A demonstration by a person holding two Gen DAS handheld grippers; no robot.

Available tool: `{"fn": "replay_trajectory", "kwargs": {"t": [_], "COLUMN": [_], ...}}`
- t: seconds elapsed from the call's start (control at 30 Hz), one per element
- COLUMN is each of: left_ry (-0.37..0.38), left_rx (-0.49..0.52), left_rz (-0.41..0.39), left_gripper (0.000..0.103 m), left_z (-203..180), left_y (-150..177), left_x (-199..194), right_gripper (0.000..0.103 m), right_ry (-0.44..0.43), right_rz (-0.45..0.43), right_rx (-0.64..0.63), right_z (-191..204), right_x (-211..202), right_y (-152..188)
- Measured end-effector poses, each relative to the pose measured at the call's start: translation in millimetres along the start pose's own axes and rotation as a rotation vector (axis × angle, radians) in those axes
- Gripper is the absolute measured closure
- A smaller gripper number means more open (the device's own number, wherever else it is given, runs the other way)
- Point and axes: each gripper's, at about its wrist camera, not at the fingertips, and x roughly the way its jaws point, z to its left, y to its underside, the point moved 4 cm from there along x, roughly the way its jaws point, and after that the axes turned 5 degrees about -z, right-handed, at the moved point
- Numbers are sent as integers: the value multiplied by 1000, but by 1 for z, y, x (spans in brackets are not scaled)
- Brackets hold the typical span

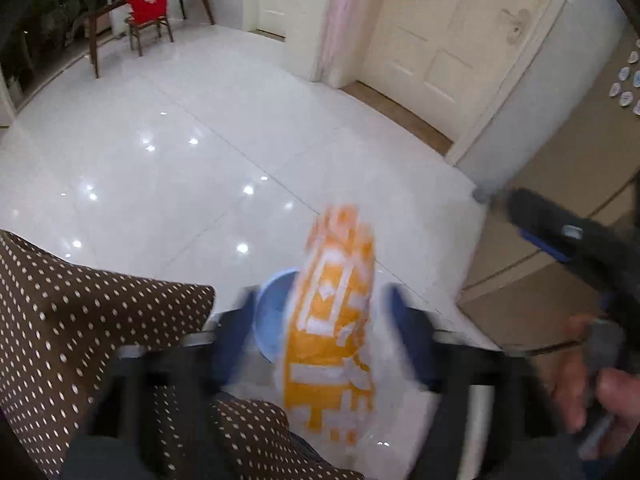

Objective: Collect trash
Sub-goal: 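Carry both bags to the blue bucket and open both tools to drop them, then grasp the green plush toy with the right tool while the left tool grasps the brown paper bag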

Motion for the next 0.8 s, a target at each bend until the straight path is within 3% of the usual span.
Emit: {"fn": "replay_trajectory", "kwargs": {"t": [0.33,0.5,0.8], "left_ry": [-86,-110,-194], "left_rx": [-44,-75,-118], "left_rz": [-136,-243,-396], "left_gripper": [14,13,11], "left_z": [21,28,55], "left_y": [-7,2,18], "left_x": [-53,-103,-187], "right_gripper": [6,6,6], "right_ry": [-7,-16,-88], "right_rz": [-69,-104,-91], "right_rx": [-45,-141,-277], "right_z": [25,59,133], "right_x": [-10,-17,-33], "right_y": [7,4,21]}}
